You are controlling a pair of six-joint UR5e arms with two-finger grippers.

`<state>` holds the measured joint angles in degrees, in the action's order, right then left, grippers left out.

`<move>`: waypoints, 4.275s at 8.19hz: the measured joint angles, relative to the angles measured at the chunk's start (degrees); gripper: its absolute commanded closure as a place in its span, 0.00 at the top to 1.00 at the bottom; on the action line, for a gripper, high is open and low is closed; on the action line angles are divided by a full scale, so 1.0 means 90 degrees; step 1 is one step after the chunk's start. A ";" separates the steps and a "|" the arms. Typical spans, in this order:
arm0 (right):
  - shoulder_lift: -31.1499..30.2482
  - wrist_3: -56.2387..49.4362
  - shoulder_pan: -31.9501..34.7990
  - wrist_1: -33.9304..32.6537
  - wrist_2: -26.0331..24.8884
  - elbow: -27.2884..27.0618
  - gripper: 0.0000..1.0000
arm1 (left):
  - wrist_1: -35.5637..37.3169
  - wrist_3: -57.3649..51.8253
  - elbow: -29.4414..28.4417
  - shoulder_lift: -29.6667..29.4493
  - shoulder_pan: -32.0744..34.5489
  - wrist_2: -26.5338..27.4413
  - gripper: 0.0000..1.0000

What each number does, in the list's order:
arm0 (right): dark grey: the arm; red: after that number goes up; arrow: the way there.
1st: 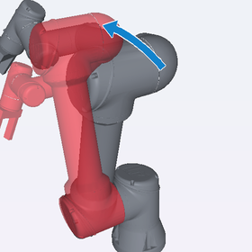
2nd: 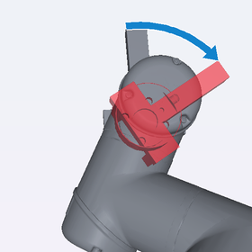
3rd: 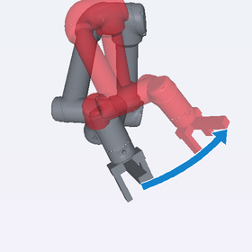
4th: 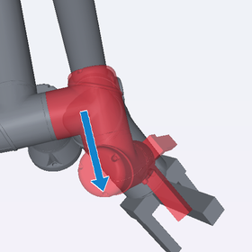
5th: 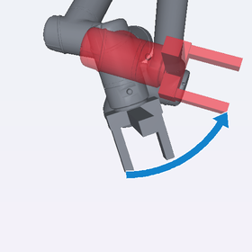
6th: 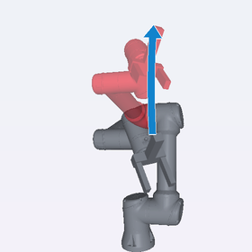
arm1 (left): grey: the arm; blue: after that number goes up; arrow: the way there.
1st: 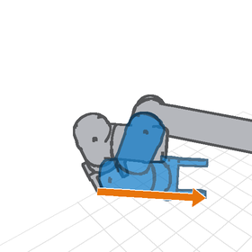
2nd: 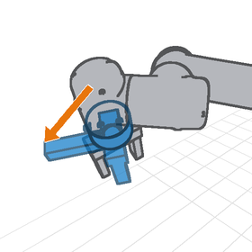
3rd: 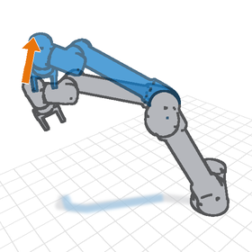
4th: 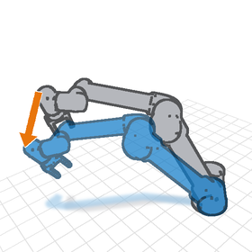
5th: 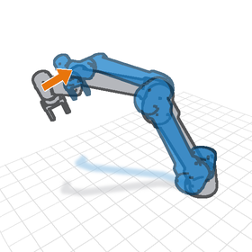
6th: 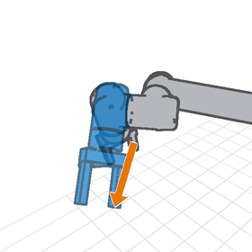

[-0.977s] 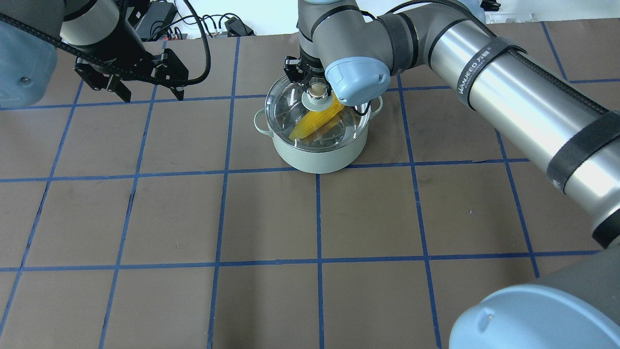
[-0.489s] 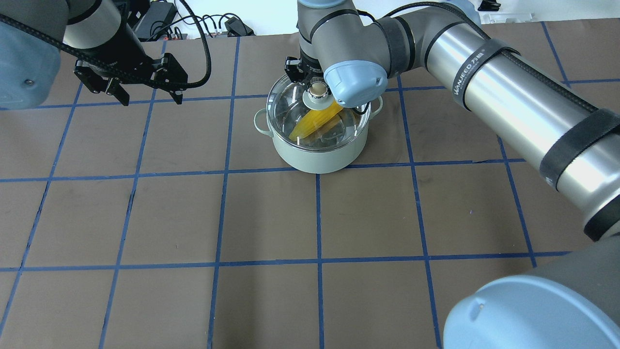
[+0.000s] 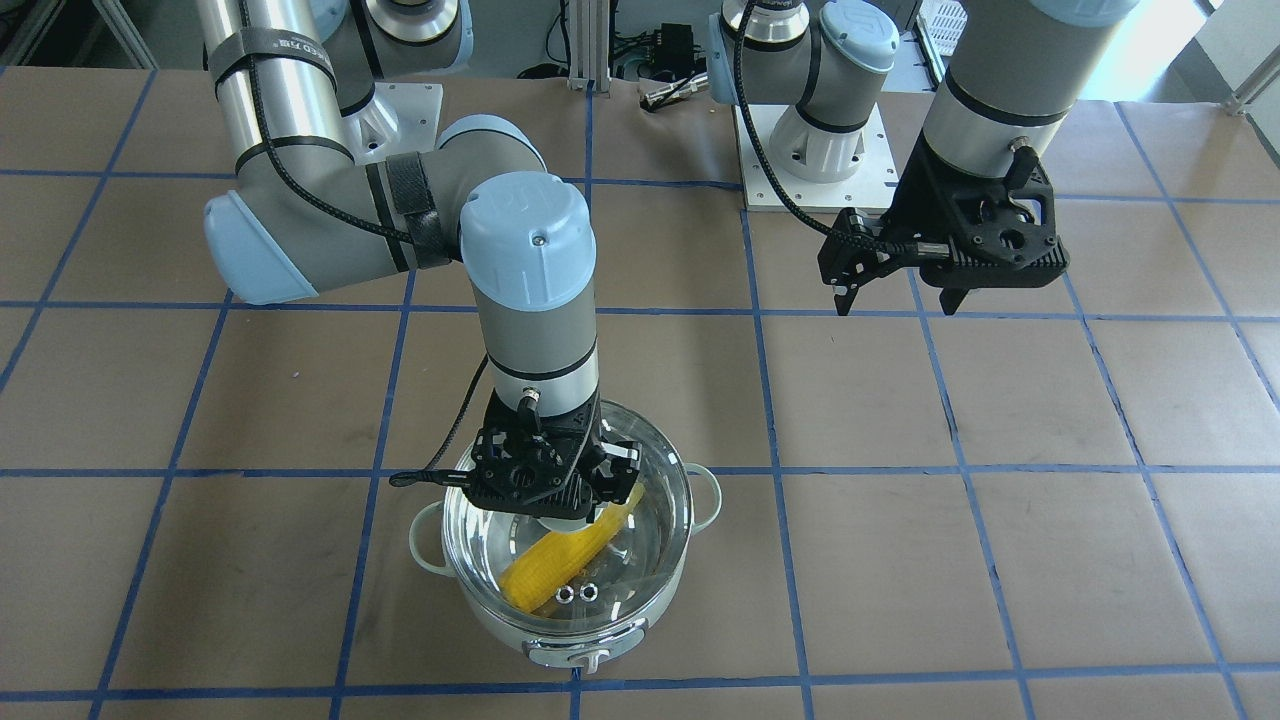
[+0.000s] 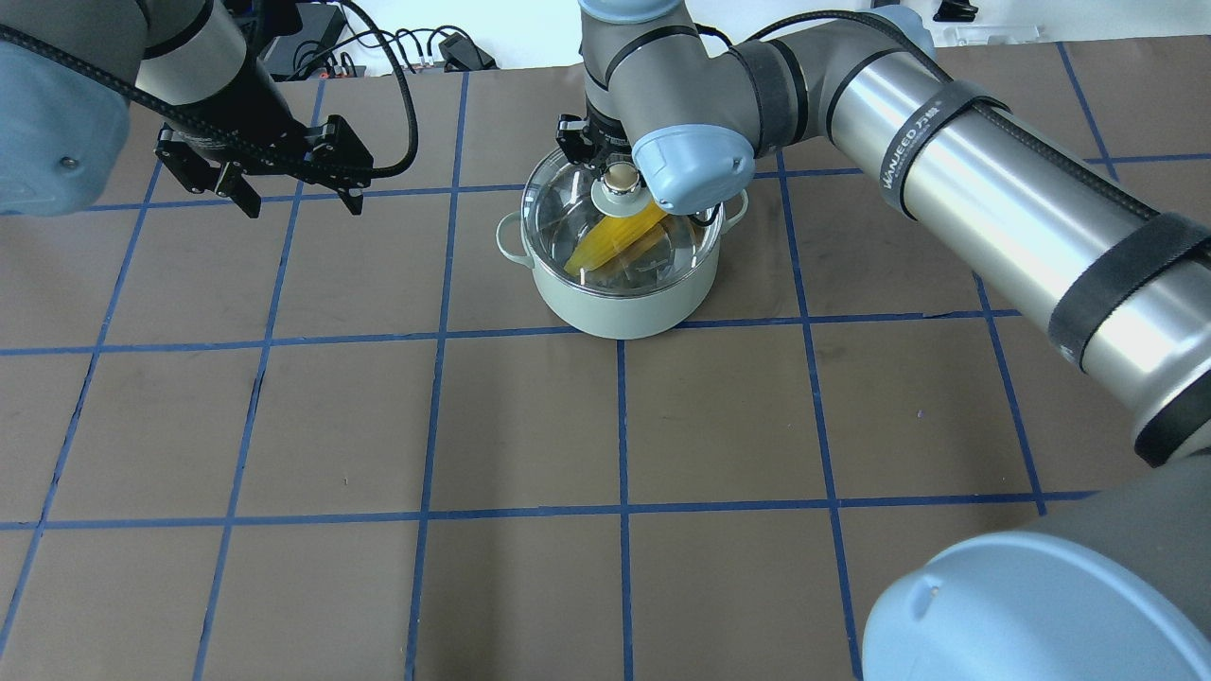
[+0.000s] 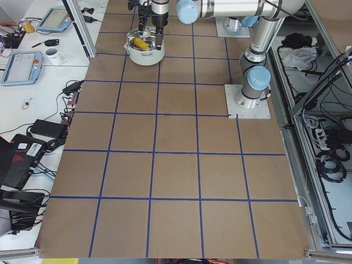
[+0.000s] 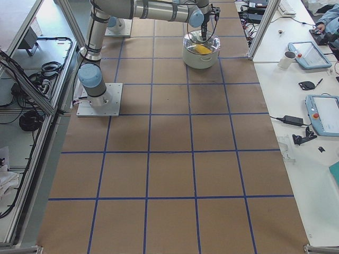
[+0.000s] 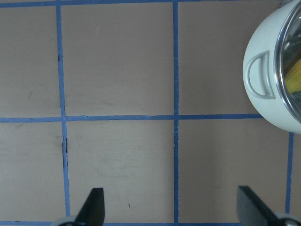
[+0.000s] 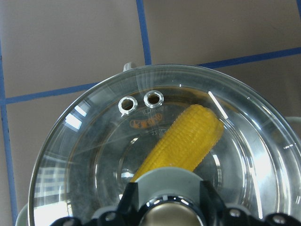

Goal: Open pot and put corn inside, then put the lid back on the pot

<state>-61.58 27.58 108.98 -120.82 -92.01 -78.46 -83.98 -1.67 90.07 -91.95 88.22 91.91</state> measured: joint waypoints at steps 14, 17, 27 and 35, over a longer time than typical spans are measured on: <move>-0.0006 -0.0077 0.0000 -0.0175 -0.0050 -0.0126 0.96 | 0.0002 -0.0010 0.0051 -0.0018 0.0002 -0.0023 1.00; -0.0059 0.0052 -0.0010 -0.0169 -0.0035 -0.0130 1.00 | -0.0008 -0.0001 0.0051 -0.0019 0.0002 -0.0018 1.00; -0.3438 -0.2330 -0.1667 0.3756 0.0132 -0.0699 1.00 | -0.0008 0.0000 0.0051 -0.0038 0.0002 -0.0016 1.00; -0.3450 -0.2943 -0.1690 0.3777 0.0184 -0.0716 1.00 | -0.0010 0.0000 0.0051 -0.0054 0.0003 -0.0008 1.00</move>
<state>-92.63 1.09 93.78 -86.82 -90.35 -84.90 -84.08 -1.67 90.53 -92.44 88.24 91.83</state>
